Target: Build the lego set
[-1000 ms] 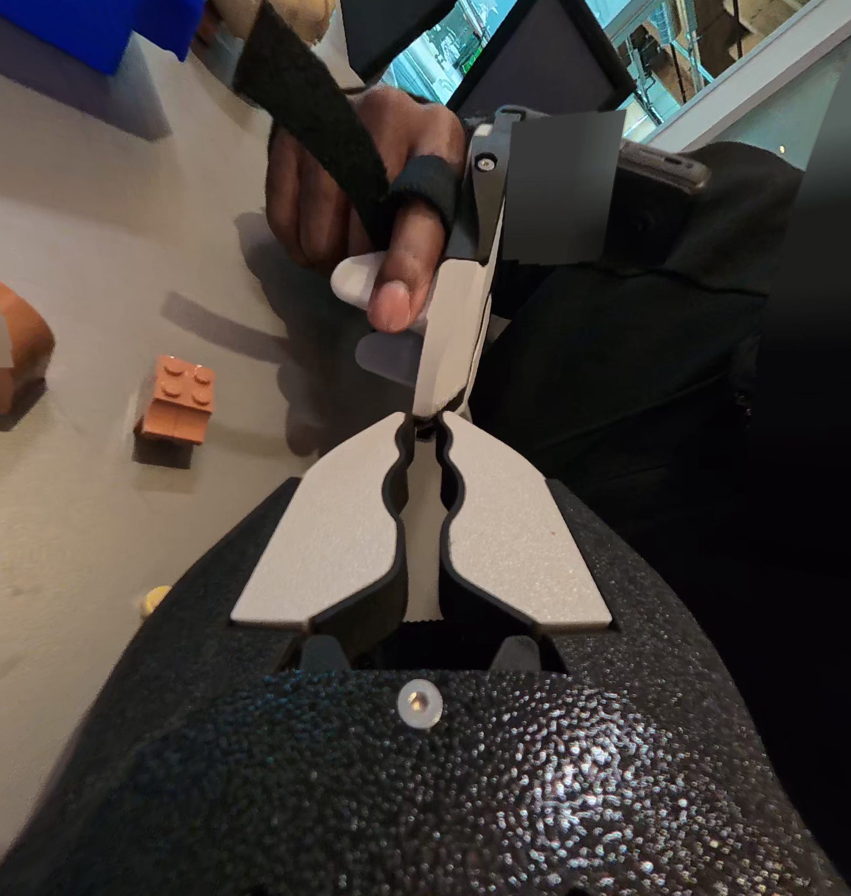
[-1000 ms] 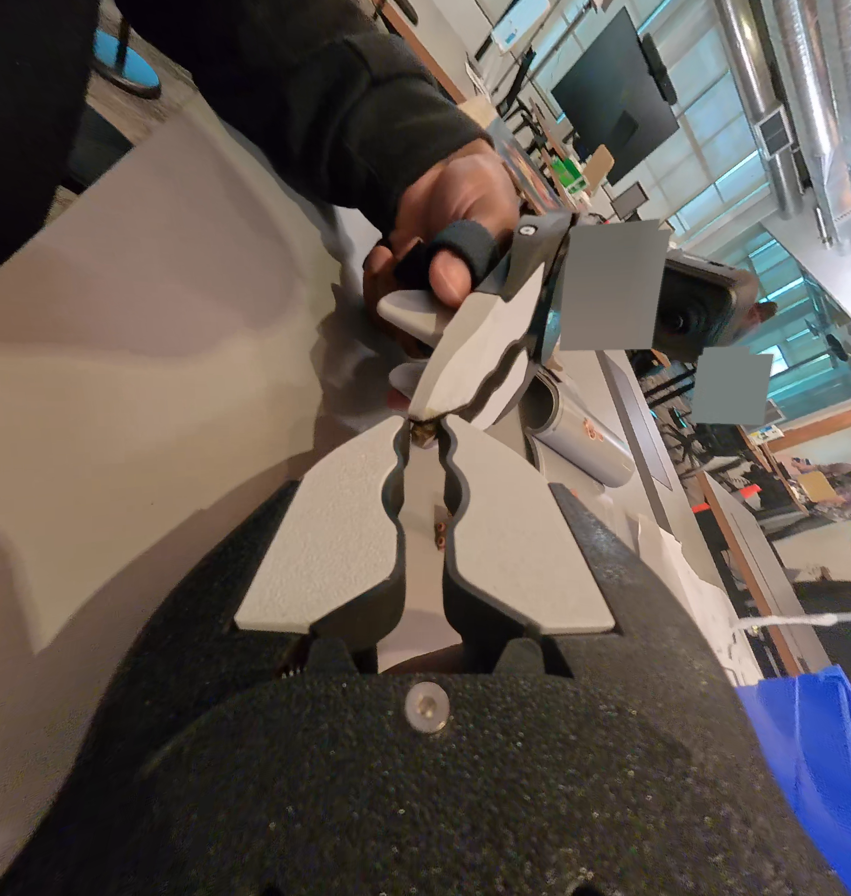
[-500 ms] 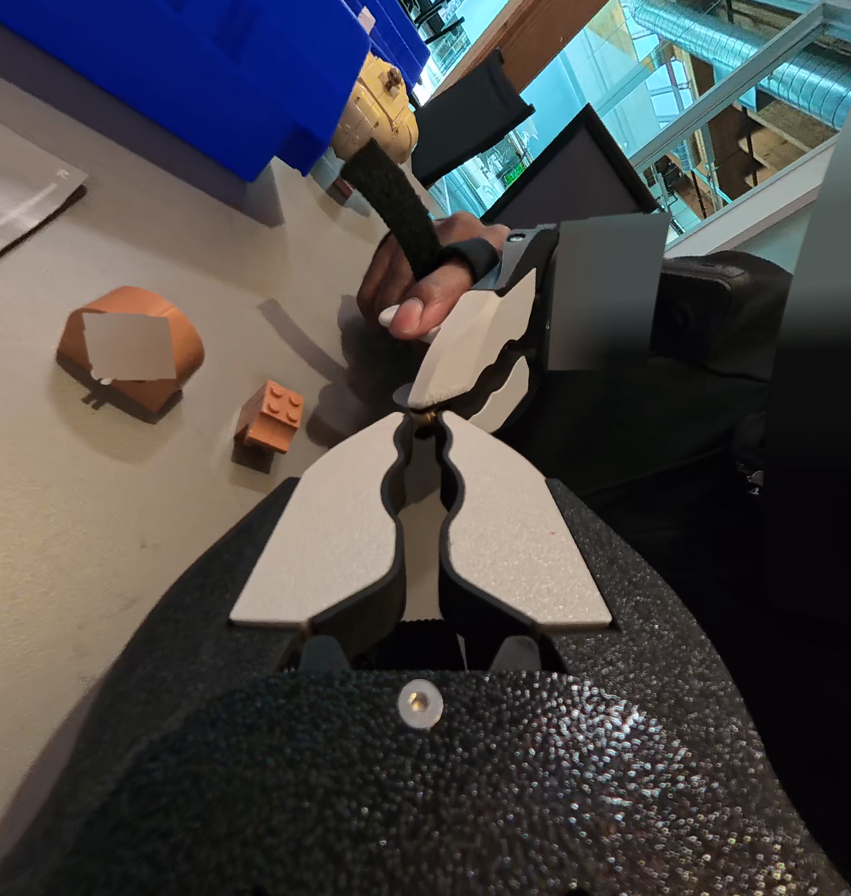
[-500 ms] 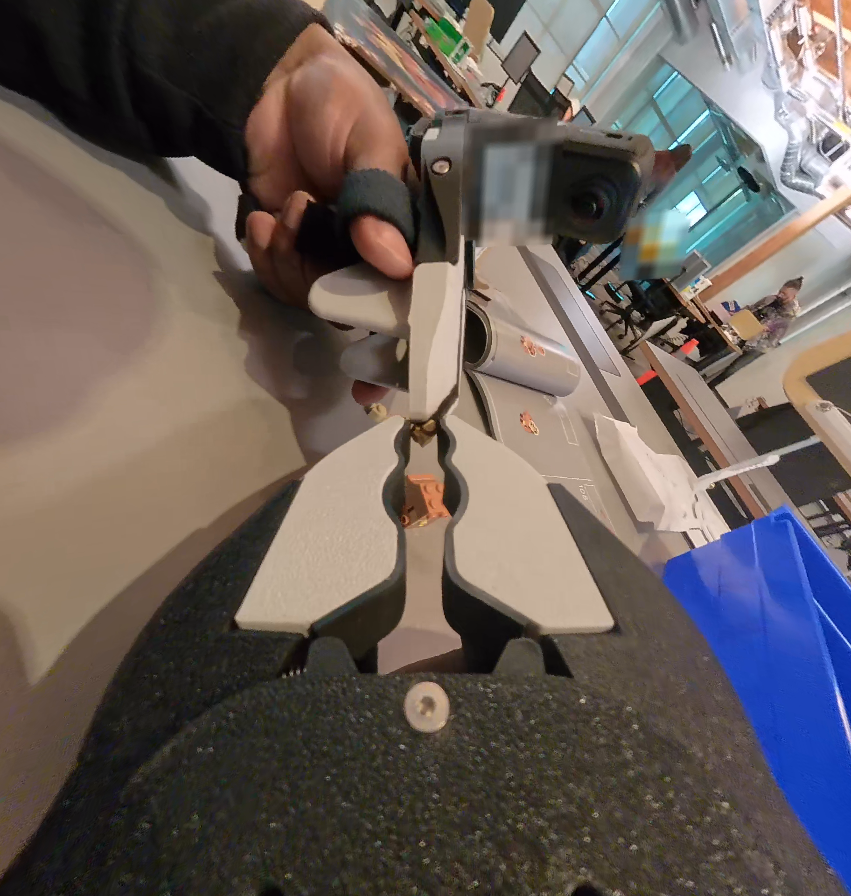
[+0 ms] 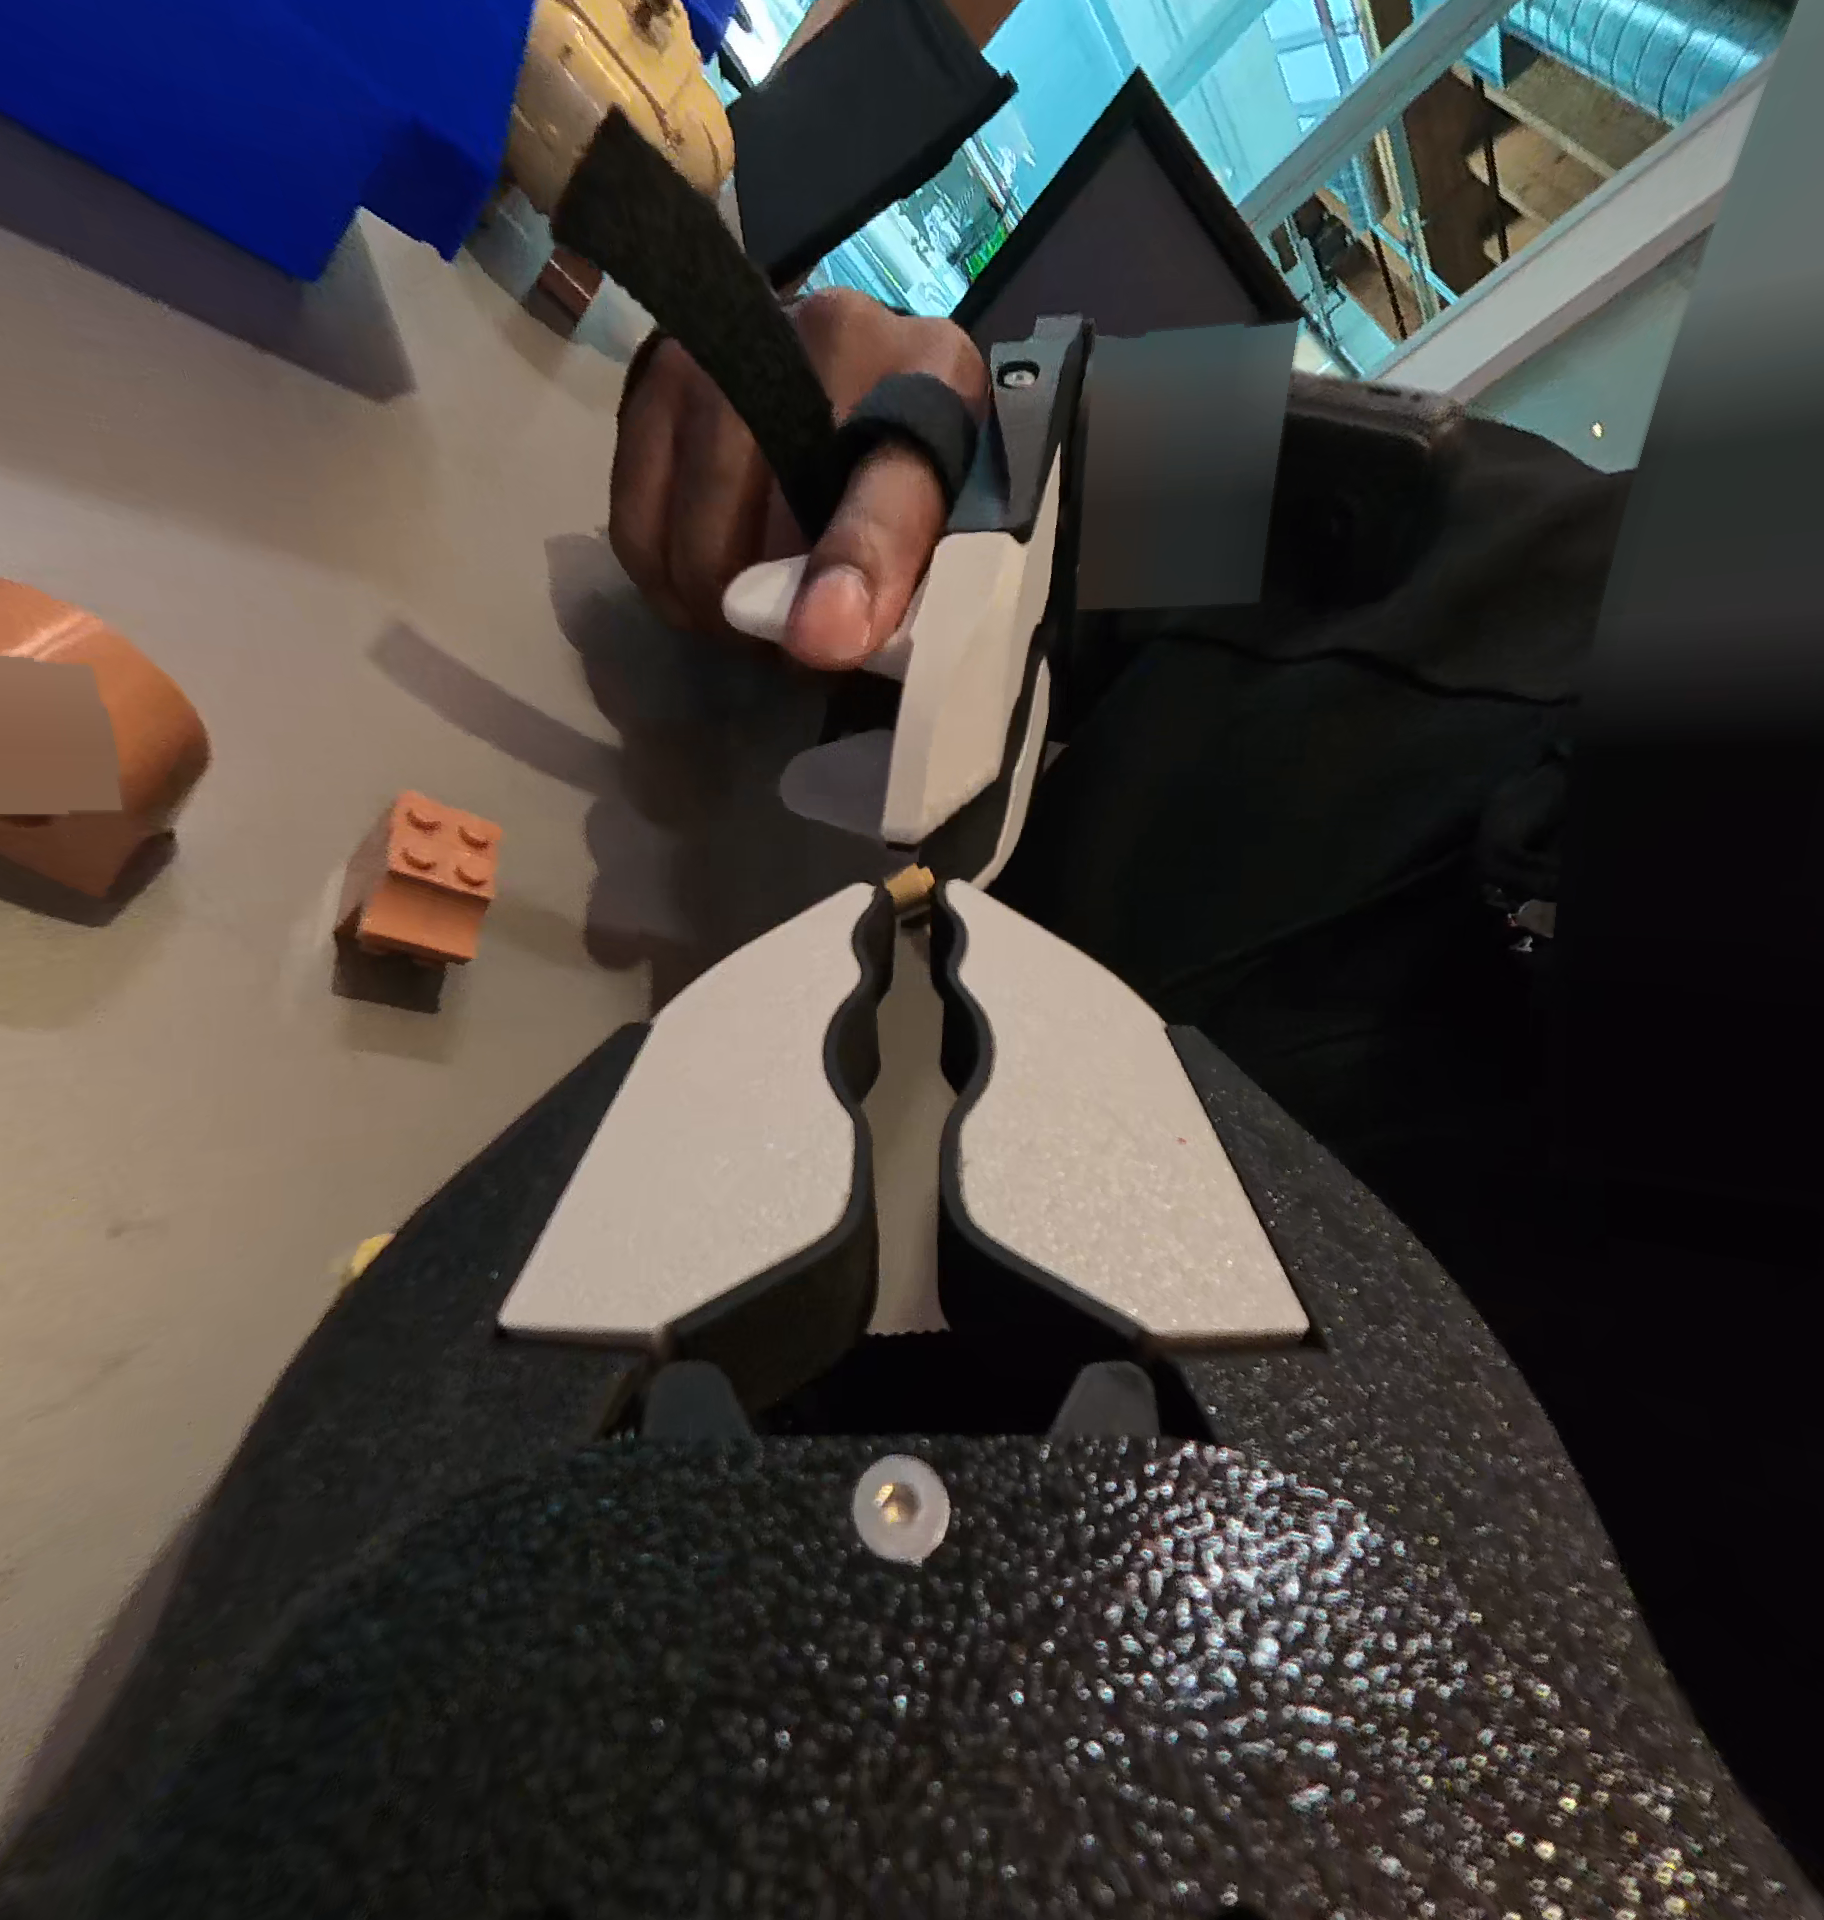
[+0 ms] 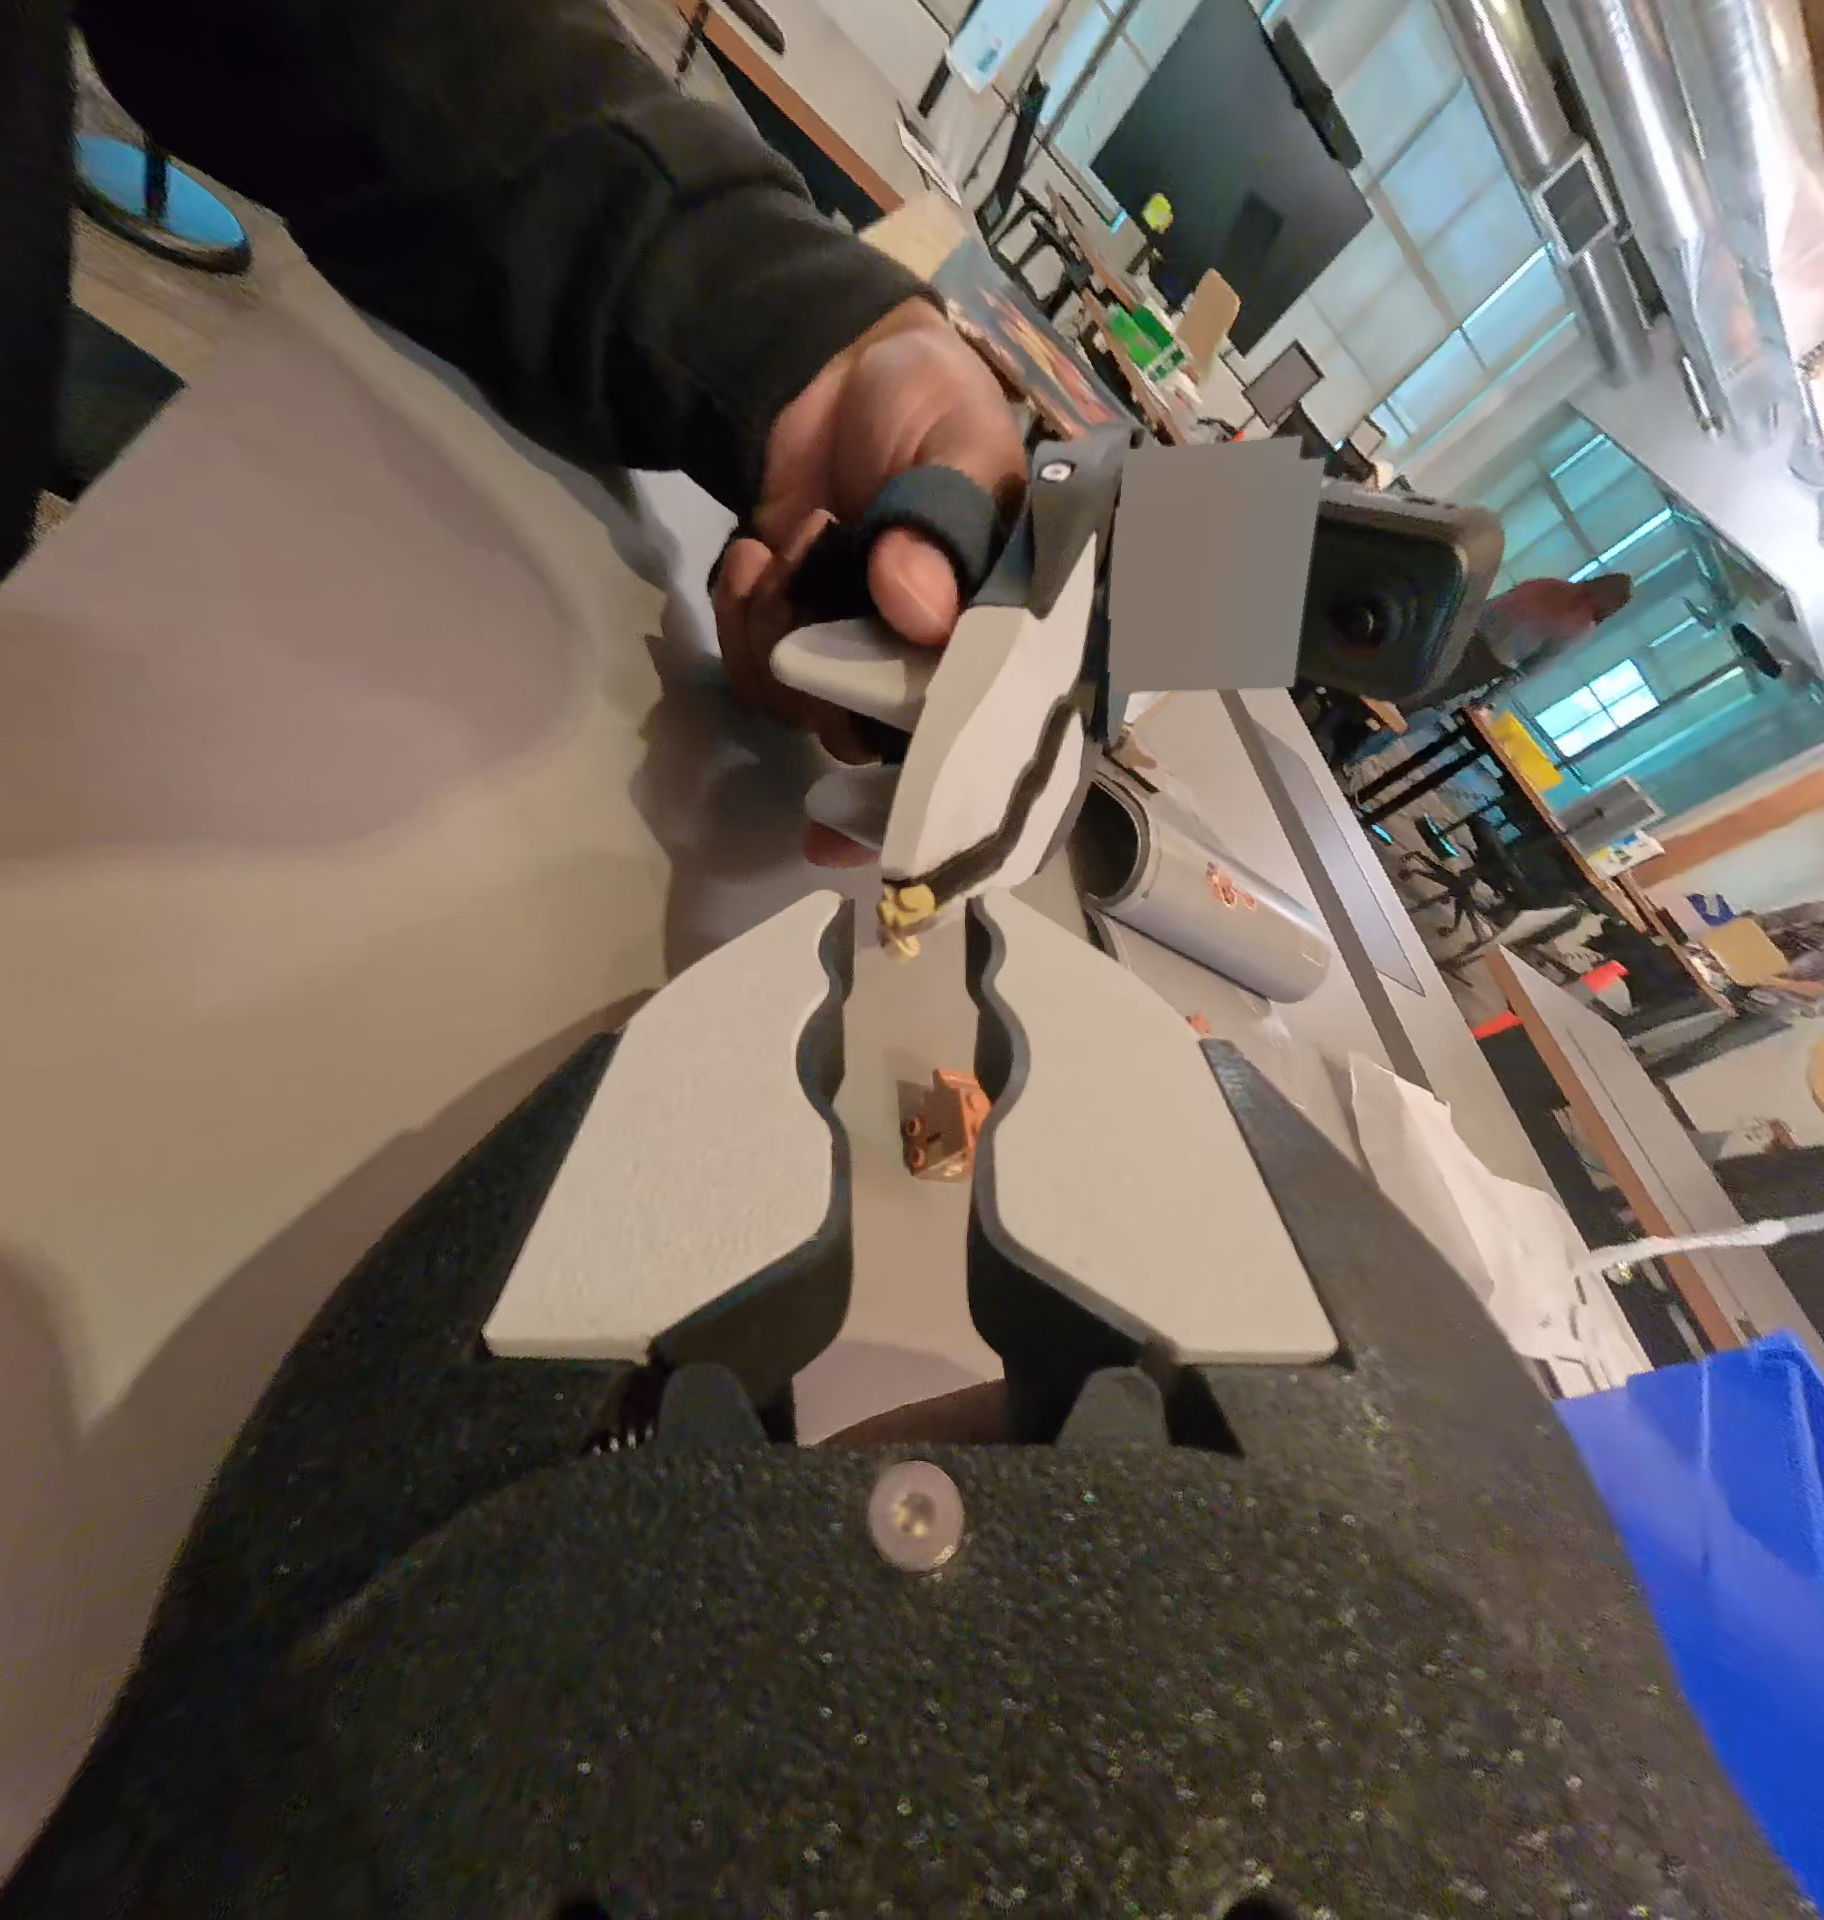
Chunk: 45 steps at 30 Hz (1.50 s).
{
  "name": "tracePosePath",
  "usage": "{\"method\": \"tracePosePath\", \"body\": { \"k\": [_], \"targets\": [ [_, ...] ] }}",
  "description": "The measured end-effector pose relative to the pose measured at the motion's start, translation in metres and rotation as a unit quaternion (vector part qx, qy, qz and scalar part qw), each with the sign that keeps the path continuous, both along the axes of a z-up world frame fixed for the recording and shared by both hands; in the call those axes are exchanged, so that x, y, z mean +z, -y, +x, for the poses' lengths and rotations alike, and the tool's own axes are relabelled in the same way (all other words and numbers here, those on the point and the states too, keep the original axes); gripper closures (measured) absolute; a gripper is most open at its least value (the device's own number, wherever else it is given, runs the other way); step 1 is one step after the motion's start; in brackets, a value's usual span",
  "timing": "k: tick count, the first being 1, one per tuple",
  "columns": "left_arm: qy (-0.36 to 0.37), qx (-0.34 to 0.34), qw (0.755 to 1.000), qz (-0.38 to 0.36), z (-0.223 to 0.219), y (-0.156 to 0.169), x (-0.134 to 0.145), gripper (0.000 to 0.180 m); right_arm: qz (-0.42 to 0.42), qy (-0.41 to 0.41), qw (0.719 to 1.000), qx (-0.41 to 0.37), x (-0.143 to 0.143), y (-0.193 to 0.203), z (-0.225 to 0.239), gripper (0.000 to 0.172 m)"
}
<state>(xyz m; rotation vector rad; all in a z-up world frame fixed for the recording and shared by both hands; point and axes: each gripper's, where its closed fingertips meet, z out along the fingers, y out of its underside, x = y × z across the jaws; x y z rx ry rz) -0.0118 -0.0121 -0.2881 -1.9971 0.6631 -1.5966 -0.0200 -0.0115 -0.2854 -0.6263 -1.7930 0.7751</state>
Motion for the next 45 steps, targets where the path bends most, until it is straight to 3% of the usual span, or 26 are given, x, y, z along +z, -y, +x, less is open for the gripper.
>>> {"method": "tracePosePath", "body": {
  "k": [14,21,28,35,41,45],
  "targets": [
    [-0.017,-0.014,1.000,-0.010,0.004,0.004,-0.009,0.175,0.002,0.038,0.999,0.015,-0.011,0.004,0.002,0.162],
    [-0.066,0.020,0.996,0.049,-0.005,-0.009,-0.013,0.171,-0.079,0.092,0.992,-0.020,-0.015,-0.013,0.001,0.162],
    [-0.233,0.128,0.942,0.204,-0.034,-0.051,-0.029,0.160,-0.151,0.125,0.977,-0.082,-0.019,-0.047,-0.001,0.163],
    [-0.336,0.102,0.903,0.246,-0.030,-0.058,-0.055,0.152,-0.161,0.141,0.972,-0.095,-0.025,-0.054,-0.002,0.162],
    [-0.367,0.091,0.890,0.255,-0.027,-0.061,-0.062,0.150,-0.166,0.149,0.970,-0.099,-0.028,-0.056,-0.002,0.162],
    [-0.379,0.081,0.886,0.257,-0.025,-0.060,-0.066,0.162,-0.169,0.152,0.969,-0.100,-0.029,-0.056,-0.003,0.162]
  ]
}}
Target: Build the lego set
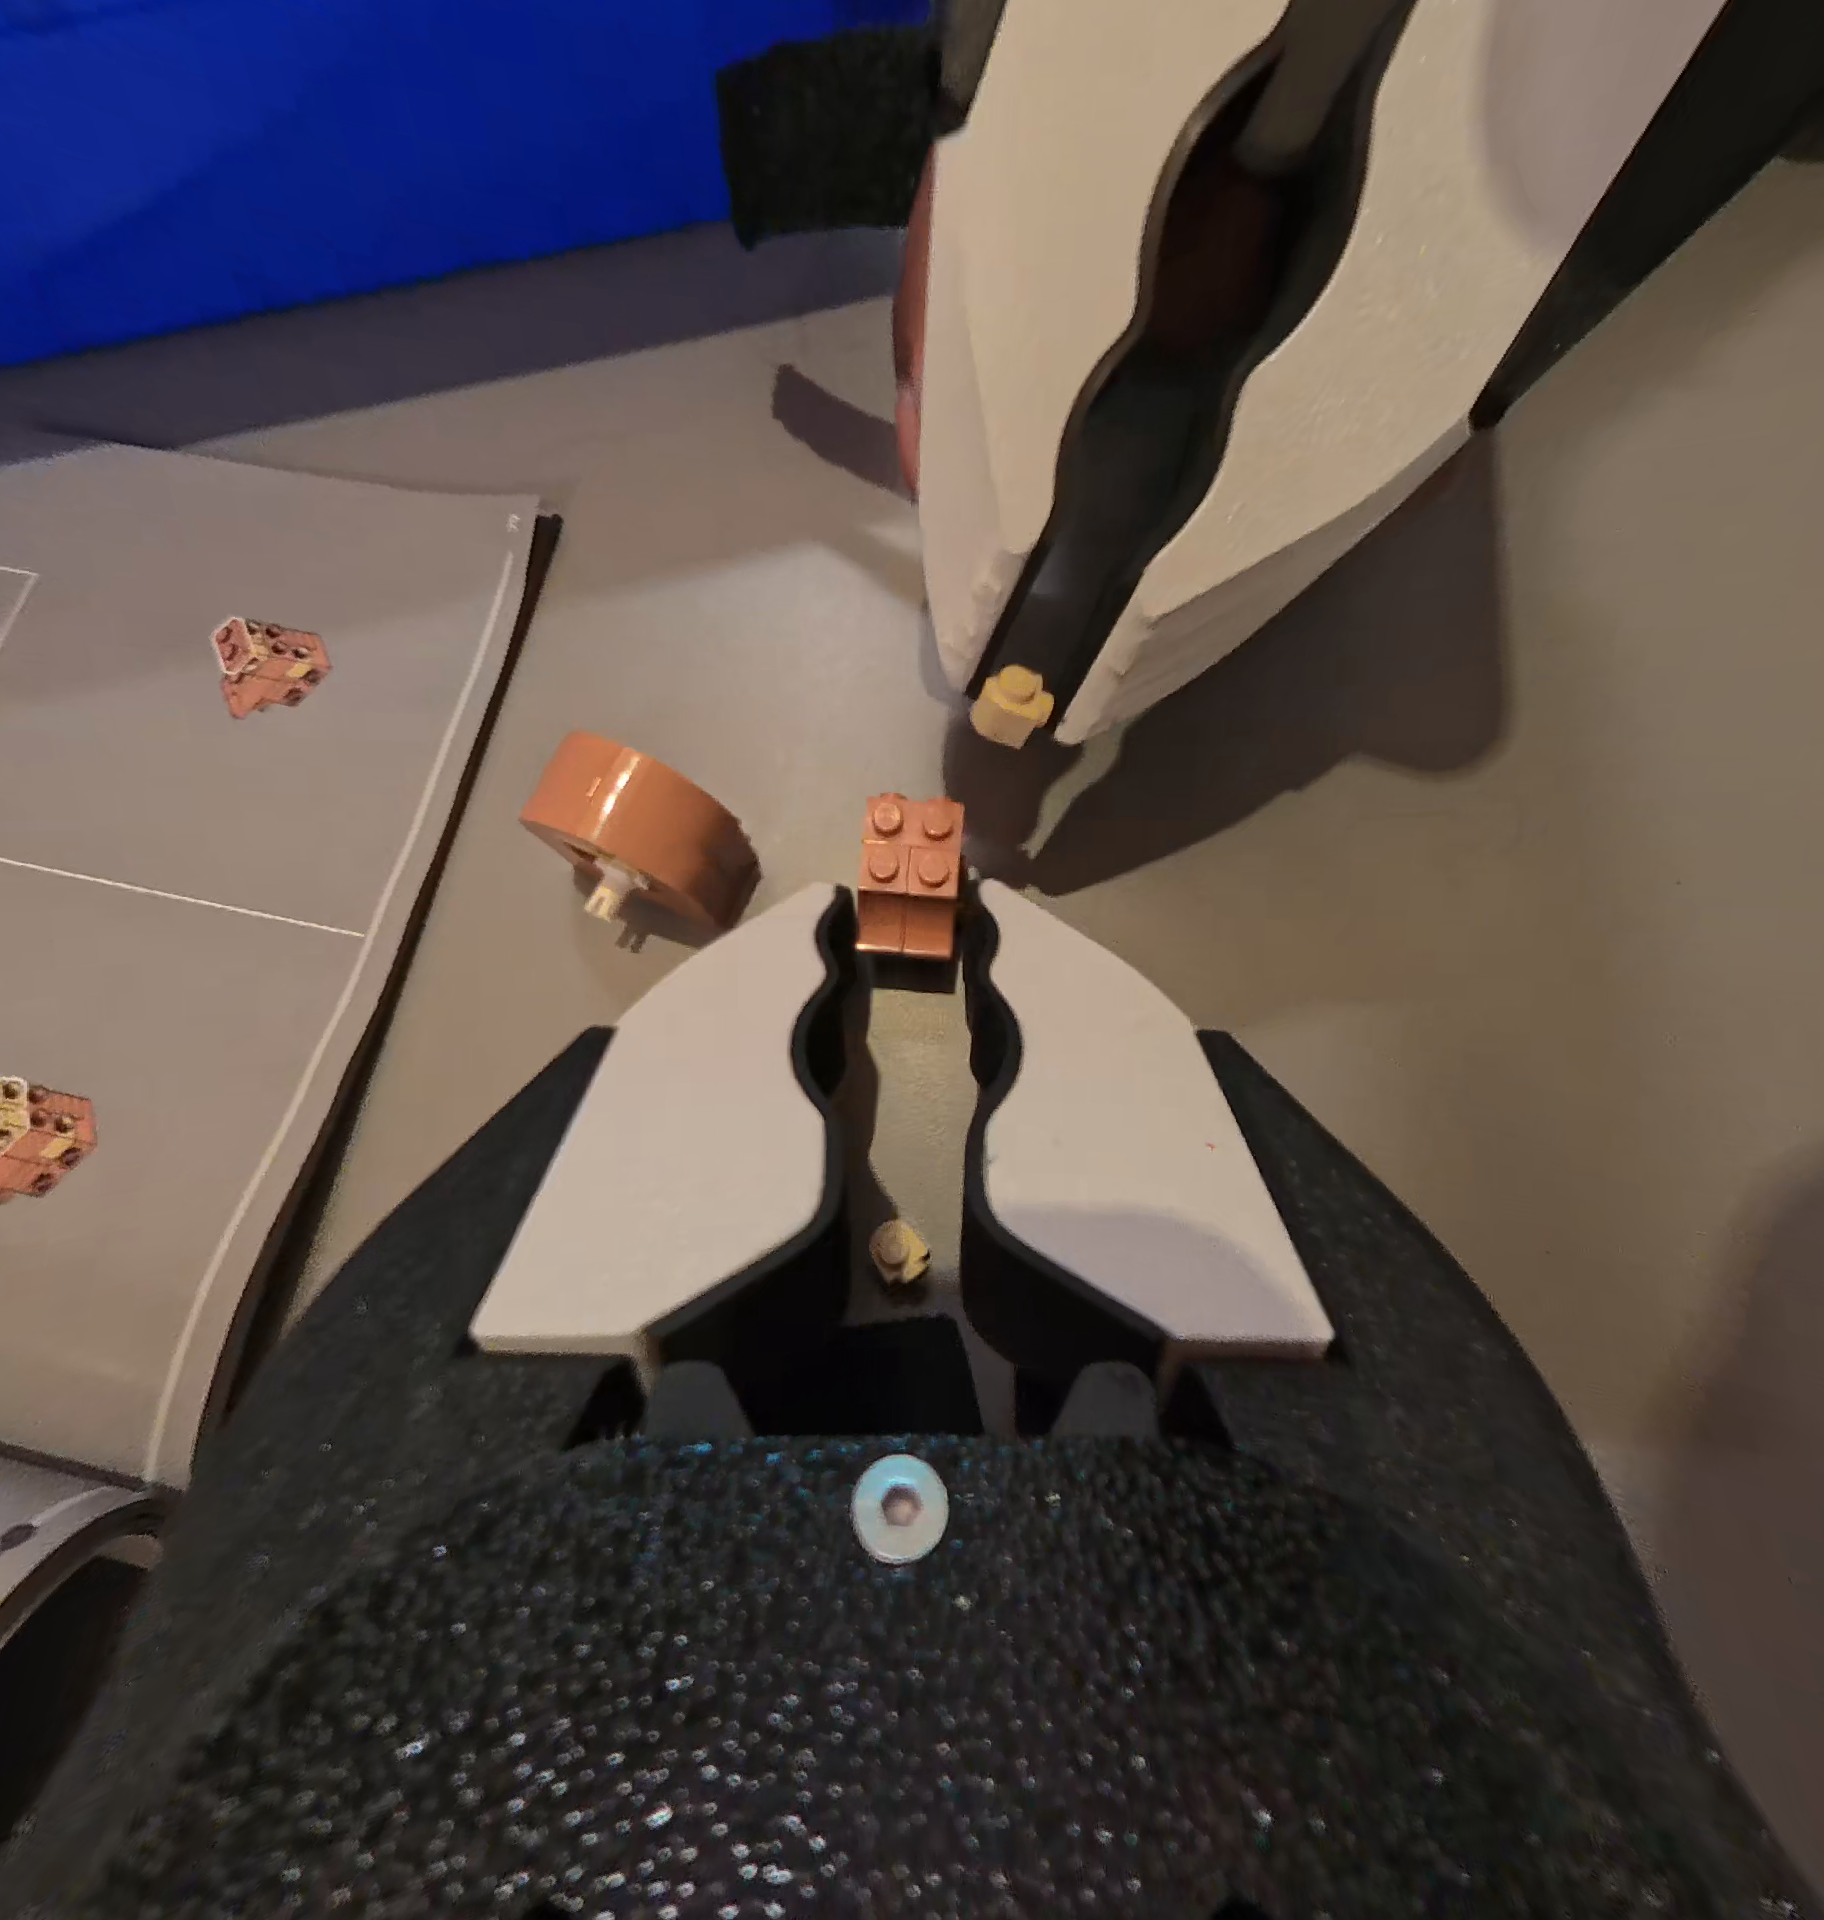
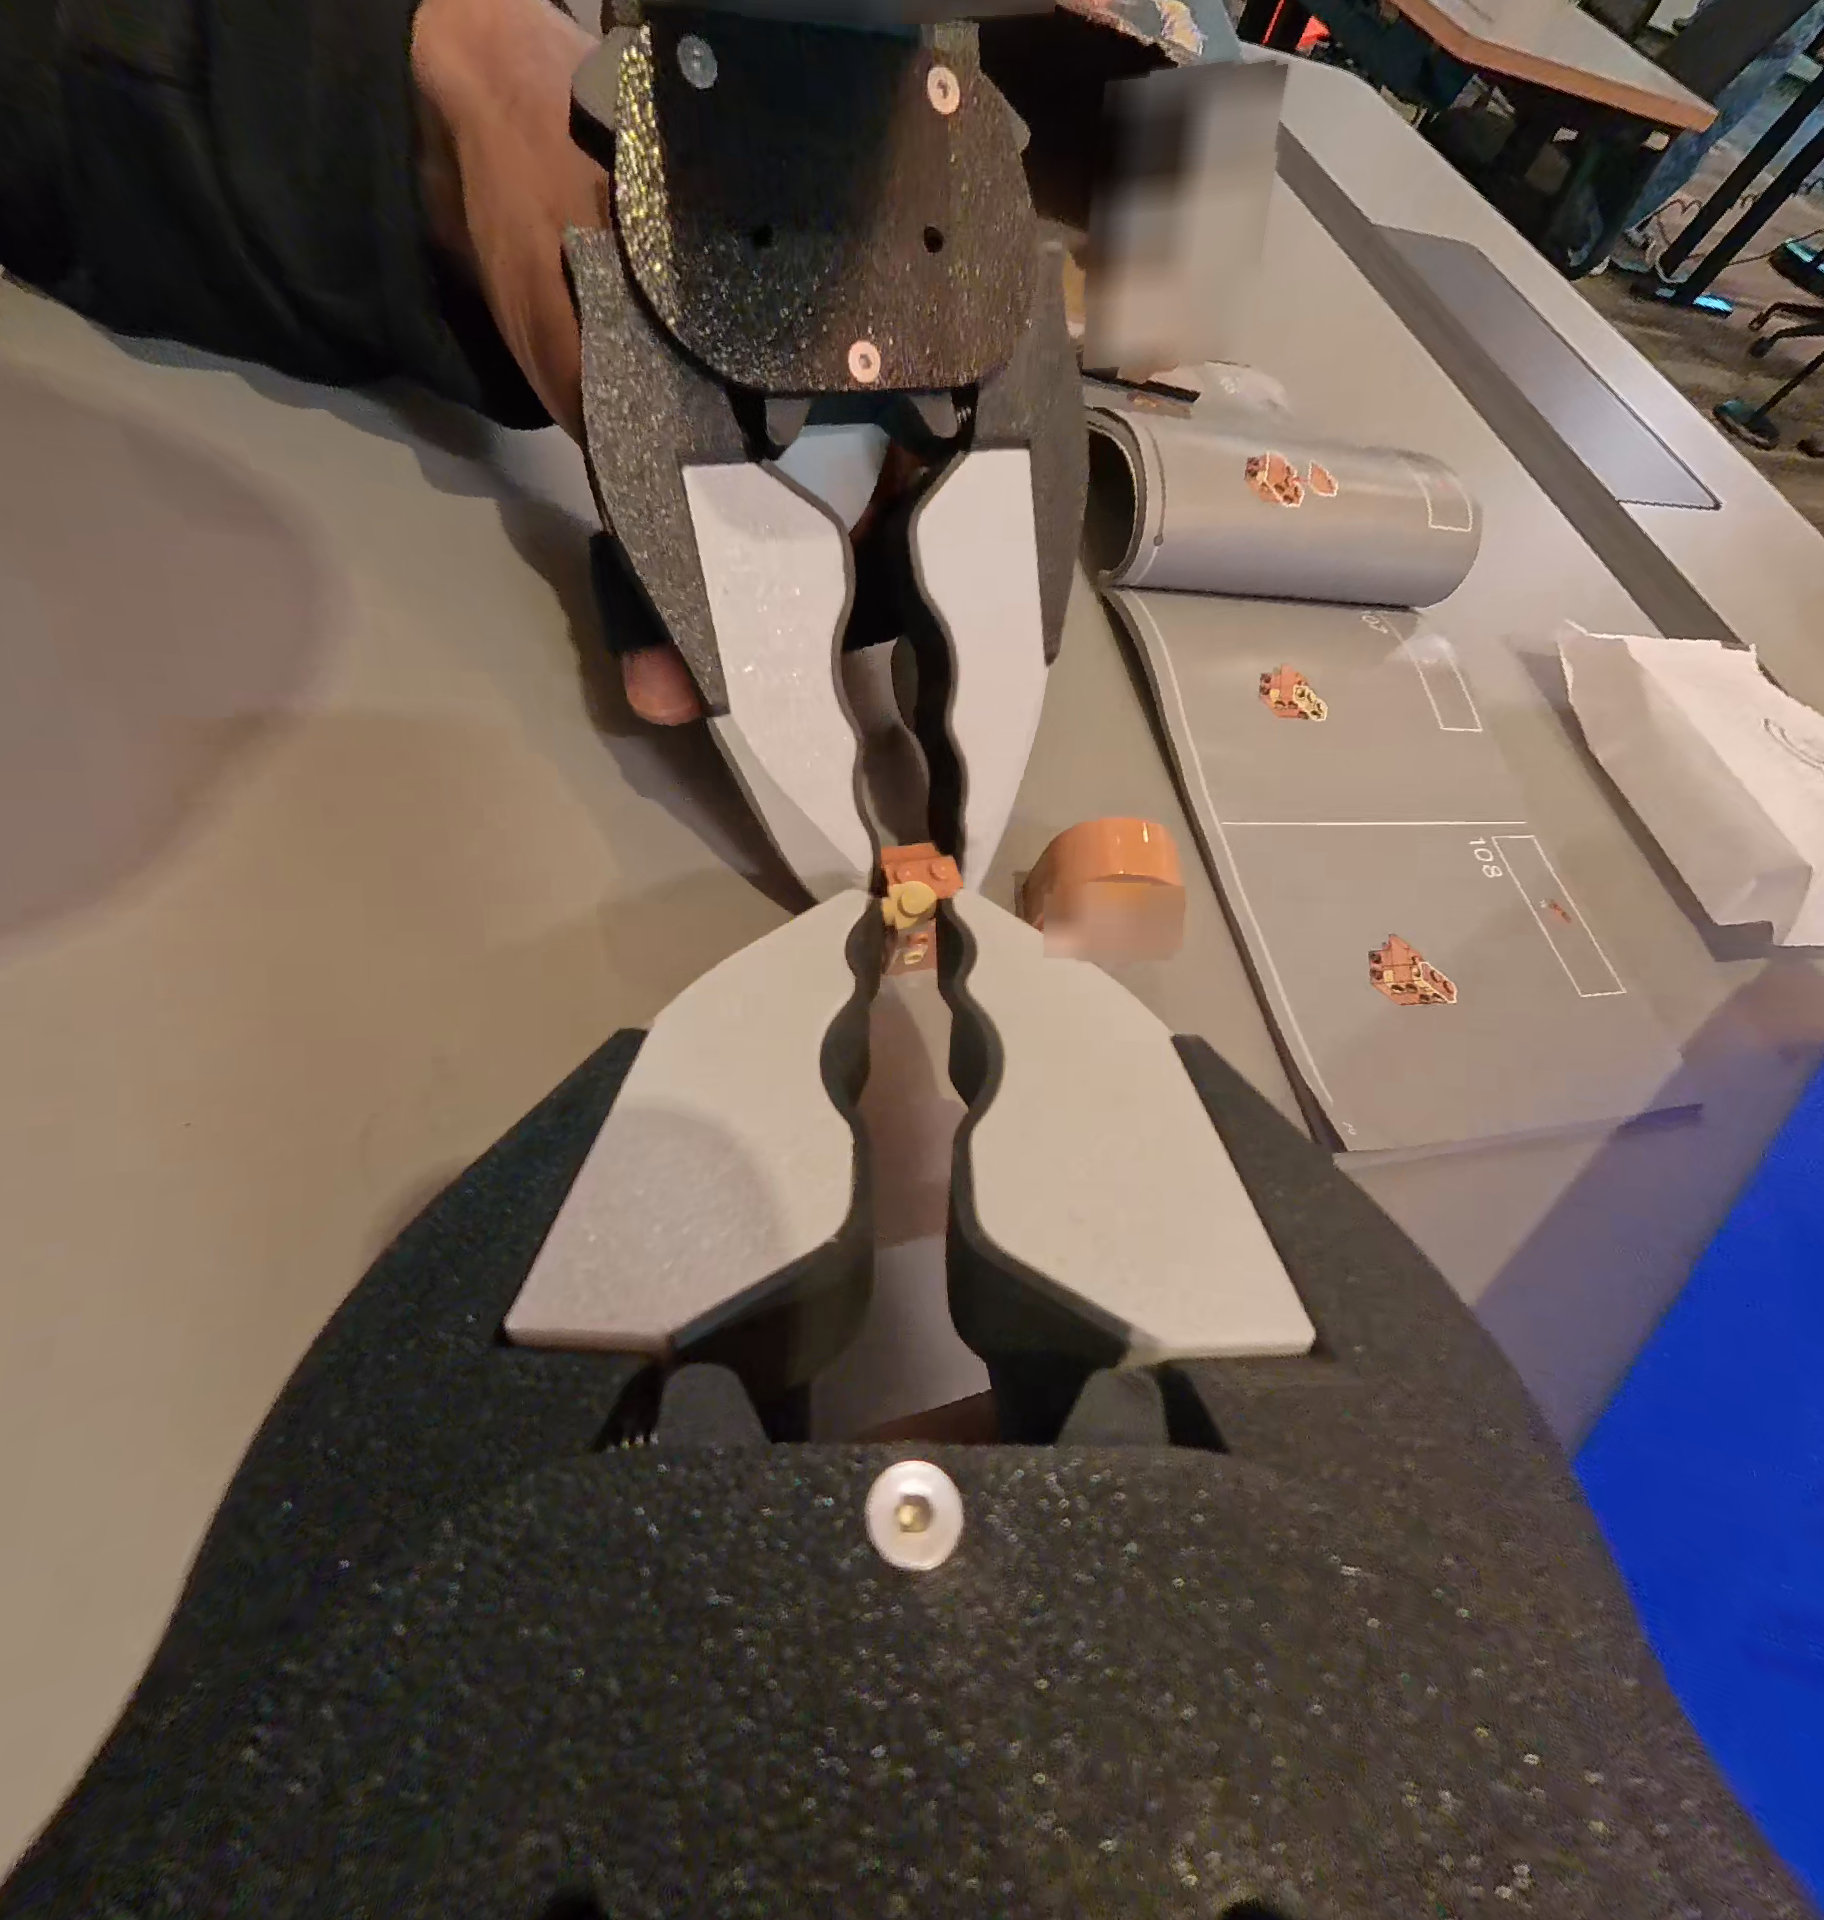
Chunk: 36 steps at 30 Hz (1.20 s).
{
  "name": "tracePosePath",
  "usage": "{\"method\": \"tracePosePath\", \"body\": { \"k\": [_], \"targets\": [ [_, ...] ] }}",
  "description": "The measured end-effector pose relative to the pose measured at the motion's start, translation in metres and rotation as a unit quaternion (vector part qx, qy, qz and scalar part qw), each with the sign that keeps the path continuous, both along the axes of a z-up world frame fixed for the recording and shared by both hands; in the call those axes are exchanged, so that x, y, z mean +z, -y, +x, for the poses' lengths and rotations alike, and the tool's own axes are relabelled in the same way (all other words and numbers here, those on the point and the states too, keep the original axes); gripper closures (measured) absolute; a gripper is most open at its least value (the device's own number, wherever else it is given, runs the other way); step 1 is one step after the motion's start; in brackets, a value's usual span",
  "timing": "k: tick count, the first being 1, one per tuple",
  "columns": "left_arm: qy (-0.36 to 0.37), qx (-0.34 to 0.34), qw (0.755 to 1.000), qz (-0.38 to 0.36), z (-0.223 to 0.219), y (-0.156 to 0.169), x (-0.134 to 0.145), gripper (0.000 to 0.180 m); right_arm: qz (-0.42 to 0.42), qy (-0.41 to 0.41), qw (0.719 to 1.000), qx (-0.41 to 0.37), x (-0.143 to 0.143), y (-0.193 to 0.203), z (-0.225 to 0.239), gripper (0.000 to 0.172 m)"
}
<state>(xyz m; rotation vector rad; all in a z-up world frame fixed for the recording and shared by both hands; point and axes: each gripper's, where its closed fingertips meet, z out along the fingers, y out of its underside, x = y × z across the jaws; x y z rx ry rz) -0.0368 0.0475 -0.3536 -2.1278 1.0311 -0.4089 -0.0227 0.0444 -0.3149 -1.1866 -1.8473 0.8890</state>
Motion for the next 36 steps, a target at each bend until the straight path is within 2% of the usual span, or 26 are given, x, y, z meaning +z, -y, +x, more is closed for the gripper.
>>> {"method": "tracePosePath", "body": {
  "k": [9,26,36],
  "targets": [
    [0.015,-0.026,0.999,-0.011,0.011,0.010,0.001,0.163,0.002,0.017,1.000,0.001,-0.006,0.000,-0.001,0.162],
    [0.010,-0.014,1.000,-0.004,0.013,0.008,0.002,0.164,0.008,0.045,0.999,0.017,-0.015,0.005,0.001,0.162],
    [0.004,-0.019,1.000,0.006,0.014,0.009,0.002,0.164,-0.023,0.068,0.997,0.020,-0.016,0.007,0.003,0.162]
  ]
}}
